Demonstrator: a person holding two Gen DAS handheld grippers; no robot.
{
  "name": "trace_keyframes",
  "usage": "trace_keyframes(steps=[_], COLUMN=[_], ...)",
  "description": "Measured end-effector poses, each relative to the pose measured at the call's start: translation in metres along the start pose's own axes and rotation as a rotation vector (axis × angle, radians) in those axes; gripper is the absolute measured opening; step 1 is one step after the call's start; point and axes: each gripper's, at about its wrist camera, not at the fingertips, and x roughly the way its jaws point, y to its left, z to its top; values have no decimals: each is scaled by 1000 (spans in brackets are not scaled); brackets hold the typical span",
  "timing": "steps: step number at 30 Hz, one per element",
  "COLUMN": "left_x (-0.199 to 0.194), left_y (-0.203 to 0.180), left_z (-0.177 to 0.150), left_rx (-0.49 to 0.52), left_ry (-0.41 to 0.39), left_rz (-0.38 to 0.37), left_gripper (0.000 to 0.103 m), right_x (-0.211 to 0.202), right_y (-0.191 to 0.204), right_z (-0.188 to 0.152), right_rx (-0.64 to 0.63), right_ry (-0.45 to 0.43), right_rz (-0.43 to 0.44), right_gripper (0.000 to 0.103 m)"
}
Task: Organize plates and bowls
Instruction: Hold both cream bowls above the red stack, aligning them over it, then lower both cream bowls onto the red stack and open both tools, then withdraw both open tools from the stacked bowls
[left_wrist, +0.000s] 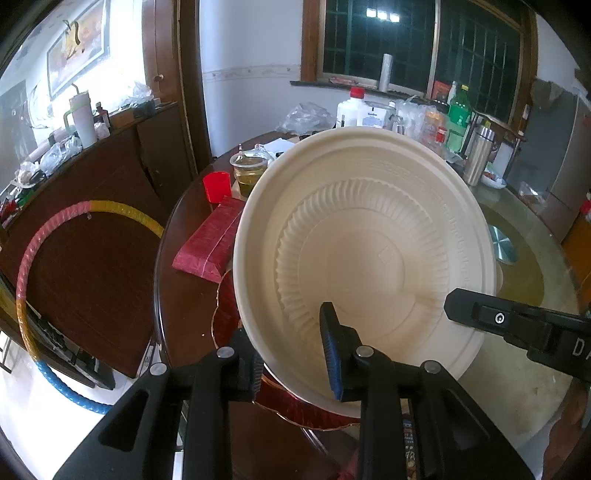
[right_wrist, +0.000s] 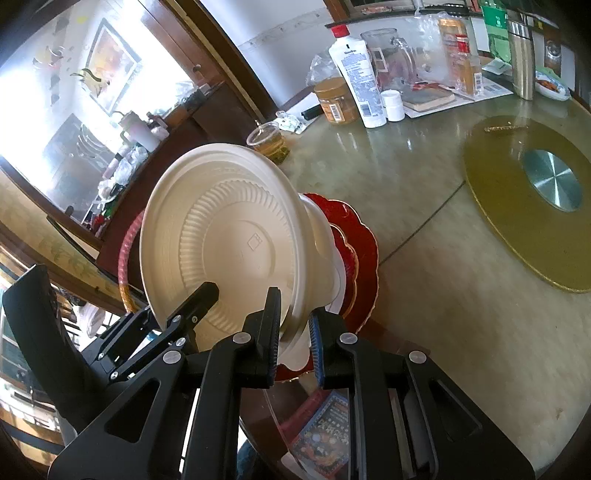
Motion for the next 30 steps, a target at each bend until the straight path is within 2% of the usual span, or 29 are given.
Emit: trace_keyframes(steps=[6, 7, 8, 10, 11, 13, 14, 17, 19, 20, 21, 22, 24, 27, 29, 30], left_x=[8, 10, 10, 10, 7, 4, 2, -6, -12, -15, -18, -20, -22, -23, -26, -27], left_y=[3, 6, 8, 13, 16, 18, 19, 23, 23, 22, 20, 18, 16, 11, 7, 5], left_z=[1, 2, 2, 3, 4, 5, 5, 5, 5, 5, 4, 2, -2, -6, -9, -10], left_rx=[-4, -12, -20, -40, -52, -59, -65, -95, -95, -88, -81, -77, -73, -43, -19, -5], left_ry=[26, 32, 34, 27, 15, -3, -13, -45, -71, -90, -103, -111, -122, -125, -141, -146], left_rz=[24, 26, 32, 45, 45, 50, 49, 37, 33, 36, 44, 53, 57, 66, 102, 122], left_gripper=[32, 35, 44, 57, 59, 62, 68, 79, 80, 83, 84, 85, 87, 95, 102, 102], right_x=[0, -1, -2, -5, -6, -10, -12, -20, -25, -28, -31, -33, -35, -38, -41, -44], right_y=[3, 3, 3, 2, 2, 3, 4, 5, 7, 9, 12, 15, 23, 35, 37, 38], right_z=[3, 4, 5, 7, 8, 9, 9, 8, 7, 5, 3, 1, -5, -18, -25, -28], right_rx=[-4, -6, -5, 0, 1, -3, -3, -4, -18, -34, -56, -87, -165, -310, -375, -396], right_ry=[-6, -15, -29, -51, -60, -83, -99, -140, -167, -183, -194, -198, -187, -166, -164, -168], right_rz=[-19, -33, -45, -44, -41, -47, -47, -26, -23, -24, -21, -21, -32, -93, -131, -148], right_gripper=[15, 21, 26, 54, 58, 59, 59, 59, 62, 65, 75, 79, 79, 80, 82, 86])
